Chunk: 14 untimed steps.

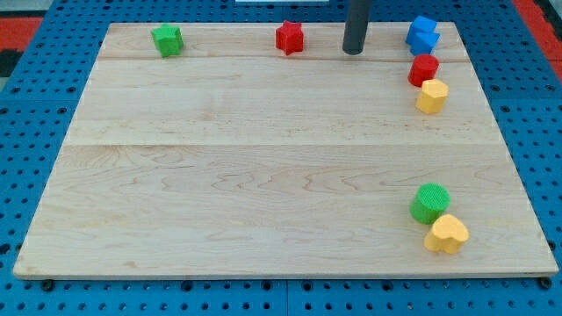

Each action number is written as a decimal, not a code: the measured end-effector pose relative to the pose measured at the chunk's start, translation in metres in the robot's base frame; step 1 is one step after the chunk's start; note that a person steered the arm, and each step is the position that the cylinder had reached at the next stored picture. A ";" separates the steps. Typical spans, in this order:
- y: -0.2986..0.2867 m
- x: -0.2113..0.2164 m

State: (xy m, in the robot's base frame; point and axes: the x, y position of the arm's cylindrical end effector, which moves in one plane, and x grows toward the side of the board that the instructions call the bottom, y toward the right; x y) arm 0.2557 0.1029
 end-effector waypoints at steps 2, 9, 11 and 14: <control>-0.023 0.000; -0.160 0.025; -0.086 0.193; 0.193 0.174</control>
State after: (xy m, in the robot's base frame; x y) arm 0.4300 0.2957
